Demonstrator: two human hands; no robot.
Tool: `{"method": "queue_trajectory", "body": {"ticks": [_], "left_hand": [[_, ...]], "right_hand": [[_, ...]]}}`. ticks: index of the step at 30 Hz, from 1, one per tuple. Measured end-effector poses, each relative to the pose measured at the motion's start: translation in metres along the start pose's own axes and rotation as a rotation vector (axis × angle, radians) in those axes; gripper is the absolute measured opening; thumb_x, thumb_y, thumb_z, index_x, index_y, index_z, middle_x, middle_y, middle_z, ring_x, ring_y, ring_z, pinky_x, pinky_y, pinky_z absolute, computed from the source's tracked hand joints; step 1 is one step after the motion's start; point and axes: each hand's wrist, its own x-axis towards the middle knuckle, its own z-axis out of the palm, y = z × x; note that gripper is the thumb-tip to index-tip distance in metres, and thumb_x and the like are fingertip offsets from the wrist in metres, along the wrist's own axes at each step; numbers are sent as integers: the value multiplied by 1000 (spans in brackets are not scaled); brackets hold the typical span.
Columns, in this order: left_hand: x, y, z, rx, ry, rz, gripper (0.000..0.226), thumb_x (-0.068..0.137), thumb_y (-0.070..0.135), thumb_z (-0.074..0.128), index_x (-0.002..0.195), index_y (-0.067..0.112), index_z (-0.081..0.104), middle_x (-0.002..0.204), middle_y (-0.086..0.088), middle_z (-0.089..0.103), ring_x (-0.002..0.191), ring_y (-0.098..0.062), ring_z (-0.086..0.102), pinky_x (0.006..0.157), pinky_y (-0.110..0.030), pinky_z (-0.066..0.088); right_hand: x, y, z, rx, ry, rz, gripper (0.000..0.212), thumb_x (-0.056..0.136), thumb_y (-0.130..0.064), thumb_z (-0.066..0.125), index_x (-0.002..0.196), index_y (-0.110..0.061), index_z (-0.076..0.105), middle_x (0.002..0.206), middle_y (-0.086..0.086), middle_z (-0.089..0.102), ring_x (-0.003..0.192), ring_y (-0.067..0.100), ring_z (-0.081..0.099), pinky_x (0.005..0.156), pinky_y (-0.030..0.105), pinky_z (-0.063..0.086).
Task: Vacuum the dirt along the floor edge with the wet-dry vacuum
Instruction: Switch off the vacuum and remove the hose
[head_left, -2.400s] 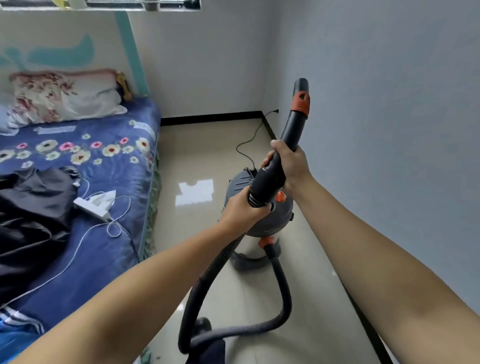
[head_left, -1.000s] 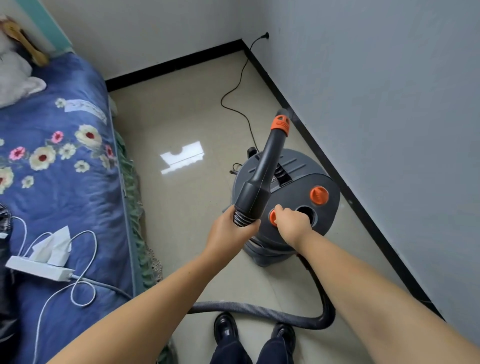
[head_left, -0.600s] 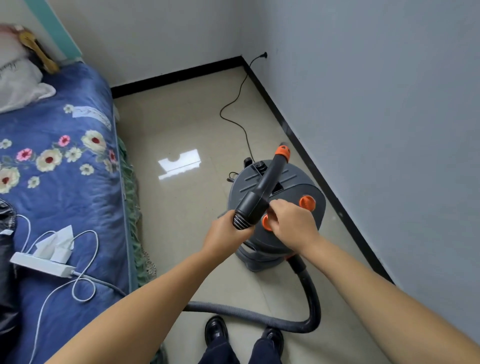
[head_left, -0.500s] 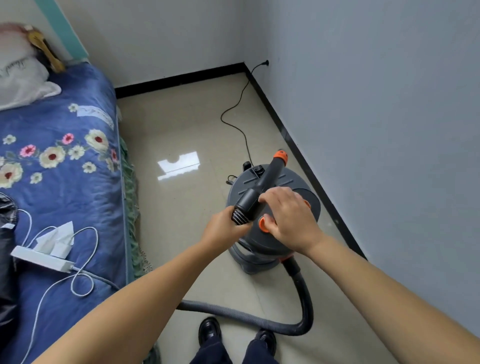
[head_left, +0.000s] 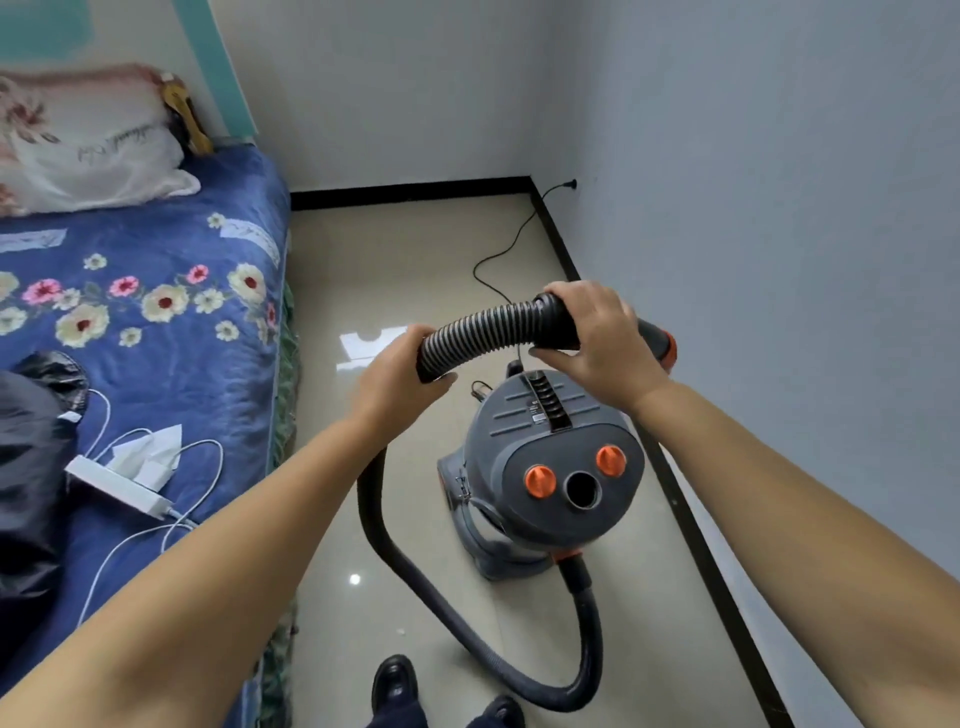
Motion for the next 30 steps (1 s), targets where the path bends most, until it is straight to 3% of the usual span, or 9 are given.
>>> {"method": "queue_trajectory", "body": {"ticks": [3,8,12,15,18,20,23,26,30], "left_hand": [[2,-28,5,-111,73,-190,31,80,16,70,105,10,54,88,-6,61,79,-28,59,68,-40,50],[17,-41,18,-152,108,-301,27,82,12,66,105,10,52,90,-7,59,79,-25,56,60,-31,41],[59,-23,8,-22,190,-81,36,83,6,64,118,6,54,104,-16,58,92,-30,53,77,-36,42],[91,0,8,166,226,143,41,84,5,63,124,3,53,110,-22,57,99,-39,50,84,-45,43],[124,21,18,265,213,311,40,84,7,63,123,4,54,109,-20,59,96,-40,52,83,-49,44],[151,28,27,290,185,393,40,83,8,64,122,6,55,107,-18,60,95,-40,53,85,-50,45],[192,26,49,319,107,515,42,81,6,67,121,7,56,107,-17,60,96,-40,55,85,-51,44],[227,17,87,317,-32,571,42,85,11,64,126,10,53,114,-15,58,105,-37,53,91,-49,41],[261,2,145,299,-273,499,45,93,24,56,136,19,44,124,-9,52,113,-31,47,94,-43,40]], "right_hand": [[6,13,-18,120,65,126,55,81,-32,74,126,-10,51,117,10,54,107,29,49,96,52,40],[2,38,-37,303,179,378,50,82,-28,73,123,-12,48,113,0,47,107,24,48,89,35,41],[-15,75,-33,303,5,570,50,80,-21,73,123,-14,47,115,7,50,104,25,51,82,33,45],[-19,95,-25,185,-193,573,45,77,-20,75,114,-13,51,108,8,54,99,30,56,80,45,53],[-9,105,-14,138,-199,575,39,75,-24,74,103,-9,52,98,9,59,91,30,57,80,45,50],[6,111,-5,194,-178,609,35,77,-19,71,103,-12,49,95,8,59,86,28,58,68,36,51],[39,119,13,244,-150,521,38,85,-18,68,116,-20,47,101,4,57,79,21,58,54,17,45],[77,132,41,77,-183,330,59,90,-33,64,142,-27,38,113,3,55,89,21,56,71,31,48],[101,173,83,-39,-363,376,57,97,-34,52,149,-32,29,117,7,51,96,23,53,73,34,46]]}}
